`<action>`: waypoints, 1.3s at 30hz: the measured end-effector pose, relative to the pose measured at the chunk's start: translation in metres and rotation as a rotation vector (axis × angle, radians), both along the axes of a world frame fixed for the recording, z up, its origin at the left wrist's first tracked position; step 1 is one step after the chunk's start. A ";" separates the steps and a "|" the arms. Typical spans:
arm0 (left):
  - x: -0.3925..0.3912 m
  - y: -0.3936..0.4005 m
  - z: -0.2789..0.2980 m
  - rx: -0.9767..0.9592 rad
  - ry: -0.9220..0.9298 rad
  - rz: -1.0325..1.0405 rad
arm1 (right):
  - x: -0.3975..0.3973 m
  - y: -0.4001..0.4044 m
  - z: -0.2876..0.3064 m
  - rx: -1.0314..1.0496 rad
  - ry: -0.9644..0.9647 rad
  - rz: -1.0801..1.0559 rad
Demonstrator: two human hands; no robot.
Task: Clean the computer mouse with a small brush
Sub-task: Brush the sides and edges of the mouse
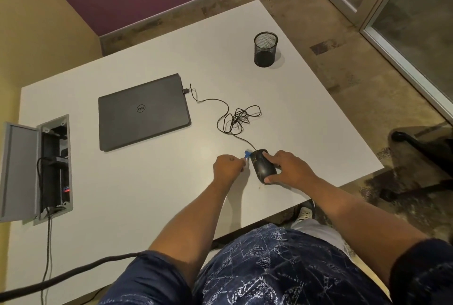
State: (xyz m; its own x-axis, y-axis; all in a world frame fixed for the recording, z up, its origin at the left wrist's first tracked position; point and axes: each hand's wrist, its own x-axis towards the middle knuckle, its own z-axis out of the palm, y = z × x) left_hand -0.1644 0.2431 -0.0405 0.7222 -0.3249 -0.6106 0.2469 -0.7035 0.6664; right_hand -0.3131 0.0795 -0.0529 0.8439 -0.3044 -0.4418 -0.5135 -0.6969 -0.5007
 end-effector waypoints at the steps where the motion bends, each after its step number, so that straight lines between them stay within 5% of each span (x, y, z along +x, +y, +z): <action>1: 0.001 0.001 0.000 -0.019 0.007 0.025 | 0.000 0.000 0.000 -0.002 0.000 0.007; 10: 0.015 -0.008 0.012 -0.111 0.019 0.006 | -0.001 -0.001 -0.002 -0.018 -0.008 0.023; 25: 0.030 -0.026 0.018 0.017 -0.040 -0.080 | 0.000 -0.001 -0.005 -0.011 -0.003 0.024; 39: 0.033 -0.034 0.024 0.043 -0.261 -0.245 | -0.001 0.000 -0.011 -0.054 -0.018 0.029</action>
